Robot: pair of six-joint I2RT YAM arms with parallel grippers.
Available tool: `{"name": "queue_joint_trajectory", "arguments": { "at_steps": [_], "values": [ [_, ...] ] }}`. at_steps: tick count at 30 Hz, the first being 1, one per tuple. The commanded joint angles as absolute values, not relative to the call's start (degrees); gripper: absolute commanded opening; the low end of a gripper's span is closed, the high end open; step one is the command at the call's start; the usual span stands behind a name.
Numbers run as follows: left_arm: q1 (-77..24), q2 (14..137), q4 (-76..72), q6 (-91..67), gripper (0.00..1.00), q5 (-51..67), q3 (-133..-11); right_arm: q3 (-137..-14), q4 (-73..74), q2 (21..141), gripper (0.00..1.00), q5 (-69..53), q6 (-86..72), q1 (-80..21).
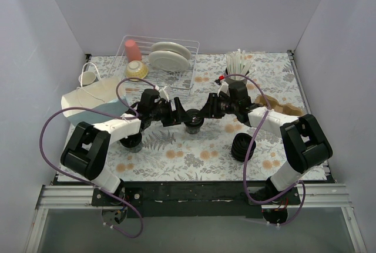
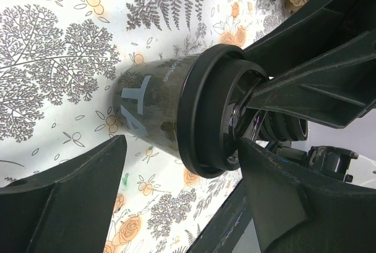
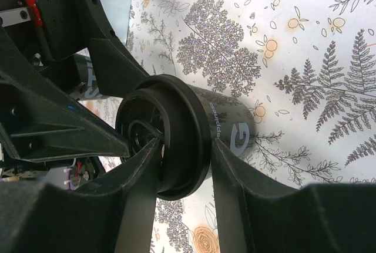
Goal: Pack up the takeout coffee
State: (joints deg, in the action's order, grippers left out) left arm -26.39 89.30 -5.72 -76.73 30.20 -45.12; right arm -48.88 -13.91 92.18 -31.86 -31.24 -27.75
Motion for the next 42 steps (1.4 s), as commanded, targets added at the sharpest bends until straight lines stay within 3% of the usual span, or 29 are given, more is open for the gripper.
{"name": "queue_joint_trajectory", "arguments": {
  "at_steps": [1,13,25,28,35,42],
  "values": [
    [-26.54,86.14,-5.27,-76.20,0.77,25.05,-45.79,-46.85,-11.60,91.32,0.45,-33.75,-30.59,-28.57],
    [-26.98,83.76,-2.47,-73.66,0.77,21.01,-48.25,-46.58,-12.13,91.76,0.45,-33.66,-31.02,-28.74],
    [-30.85,85.17,-0.97,-71.46,0.66,18.63,-46.85,-46.41,-12.30,91.32,0.45,-33.66,-31.55,-28.65],
    [-31.03,85.87,-0.70,-71.63,0.57,18.11,-46.50,-46.41,-12.04,91.32,0.45,-33.58,-31.38,-28.65],
    [-31.11,85.87,-1.32,-71.72,0.48,17.93,-44.47,-45.88,-11.78,91.49,0.45,-33.57,-30.50,-28.65],
    [-31.11,86.57,-2.90,-70.66,0.47,19.33,-42.54,-46.58,-10.38,89.47,0.46,-33.93,-30.06,-28.57]
  ]
}}
